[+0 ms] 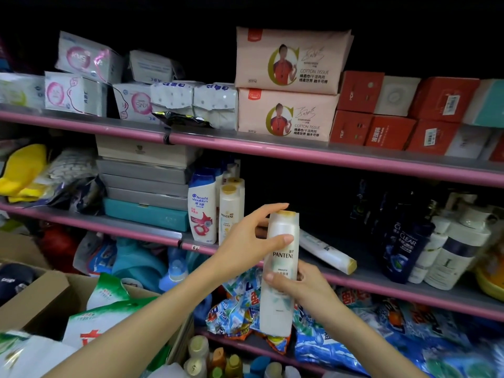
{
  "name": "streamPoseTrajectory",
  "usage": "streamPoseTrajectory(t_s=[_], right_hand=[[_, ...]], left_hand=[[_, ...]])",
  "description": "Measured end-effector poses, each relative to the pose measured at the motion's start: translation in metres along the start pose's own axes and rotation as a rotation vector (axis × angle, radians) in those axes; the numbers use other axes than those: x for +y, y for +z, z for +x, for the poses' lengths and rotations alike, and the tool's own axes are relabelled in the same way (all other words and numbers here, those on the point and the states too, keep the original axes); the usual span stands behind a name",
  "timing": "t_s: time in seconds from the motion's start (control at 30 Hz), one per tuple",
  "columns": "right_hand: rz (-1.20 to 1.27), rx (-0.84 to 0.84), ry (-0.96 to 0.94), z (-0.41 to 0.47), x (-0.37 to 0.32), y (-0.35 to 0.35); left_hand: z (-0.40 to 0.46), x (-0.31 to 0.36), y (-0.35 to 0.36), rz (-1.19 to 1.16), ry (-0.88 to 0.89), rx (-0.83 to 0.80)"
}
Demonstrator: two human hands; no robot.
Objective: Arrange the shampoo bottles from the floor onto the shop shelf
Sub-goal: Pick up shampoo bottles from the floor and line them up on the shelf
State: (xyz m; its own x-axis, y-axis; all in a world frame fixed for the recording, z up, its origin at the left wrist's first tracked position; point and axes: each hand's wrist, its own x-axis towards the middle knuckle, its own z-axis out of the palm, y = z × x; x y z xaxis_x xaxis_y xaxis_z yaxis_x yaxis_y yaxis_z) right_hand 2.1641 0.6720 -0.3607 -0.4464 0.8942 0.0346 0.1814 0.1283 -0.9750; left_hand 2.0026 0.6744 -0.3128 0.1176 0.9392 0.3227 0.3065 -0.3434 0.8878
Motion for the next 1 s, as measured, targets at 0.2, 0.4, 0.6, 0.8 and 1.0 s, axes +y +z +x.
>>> streamPoseTrajectory(t_s=[0.2, 0.4, 0.6, 0.8, 1.0], right_hand=[[0.048, -0.001, 0.018, -0.004, -0.009, 0.003], [0.057, -0.022, 0.043, -0.004, -0.008, 0.001], [0.066, -0.069, 0.077, 0.002, -0.005, -0.005], [0.064, -0.039, 0.121, 0.022, 0.01, -0.003], [-0.004, 0.119, 0.023, 0.07, 0.023, -0.004]], left_hand=[[-0.002, -0.001, 0.014, -0.062, 0.048, 0.024], [-0.001, -0.006, 0.021, -0.114, 0.046, 0.086], [0.005, -0.017, 0.011, -0.152, 0.05, 0.143], [0.012, -0.037, 0.007, -0.074, 0.039, 0.187], [0.029, -0.062, 0.002, -0.13, -0.12, 0.498]])
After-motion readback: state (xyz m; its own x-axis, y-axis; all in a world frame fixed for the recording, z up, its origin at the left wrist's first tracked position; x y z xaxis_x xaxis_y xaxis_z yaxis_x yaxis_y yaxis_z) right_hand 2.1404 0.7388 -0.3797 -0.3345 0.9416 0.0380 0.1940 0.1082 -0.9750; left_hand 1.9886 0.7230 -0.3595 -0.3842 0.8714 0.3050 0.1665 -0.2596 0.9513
